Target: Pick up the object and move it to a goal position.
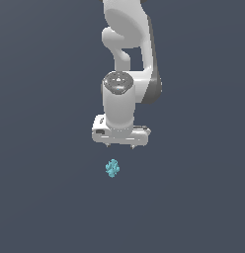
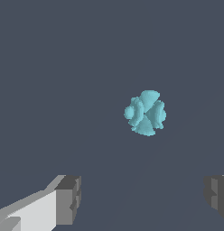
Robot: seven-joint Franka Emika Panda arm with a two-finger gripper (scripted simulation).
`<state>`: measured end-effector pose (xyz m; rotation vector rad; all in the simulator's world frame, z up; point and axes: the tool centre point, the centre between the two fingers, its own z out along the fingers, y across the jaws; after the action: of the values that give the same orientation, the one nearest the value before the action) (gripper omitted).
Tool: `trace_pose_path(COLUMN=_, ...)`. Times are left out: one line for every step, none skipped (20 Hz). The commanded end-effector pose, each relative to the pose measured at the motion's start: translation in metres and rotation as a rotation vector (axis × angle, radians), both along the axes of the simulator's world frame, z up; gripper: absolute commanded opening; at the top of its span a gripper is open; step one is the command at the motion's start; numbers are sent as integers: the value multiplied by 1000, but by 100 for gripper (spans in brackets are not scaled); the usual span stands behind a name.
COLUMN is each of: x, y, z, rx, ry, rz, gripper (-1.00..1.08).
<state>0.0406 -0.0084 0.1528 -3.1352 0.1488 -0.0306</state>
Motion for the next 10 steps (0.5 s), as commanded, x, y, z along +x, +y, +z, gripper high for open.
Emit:
trace_pose_path(x=11, y=-7, z=-12, rx=0, ry=4, rz=-22, gripper=100)
trace_pose_path(x=16, y=-10, z=-17, rx=0, ry=6, rz=-31, gripper=100)
trace_pose_path(x=20, y=-13, z=-22, rx=0, ry=8, rz=-39, gripper=100)
trace_pose_path(x=24, y=-16, z=-26, rx=0, ry=9, rz=-47, gripper=100)
trace_pose_path(x=27, y=-19, z=-31, rx=0, ry=10, rz=-55, gripper=100)
trace_pose_path(x=30, y=-21, z=-35, rx=0, ry=12, rz=-62, gripper=100)
trace_pose_path(x=33, y=-24, z=-39, rx=0, ry=13, rz=-68, gripper=100)
trace_pose_path(x=36, y=-26, z=-43, rx=0, ry=14, rz=-74, gripper=100)
trace_pose_path(x=38, y=-28, z=-46, rx=0, ry=15, rz=-79, gripper=100)
trace_pose_path(x=40, y=-29, z=-49, rx=0, ry=16, rz=-84, gripper=100)
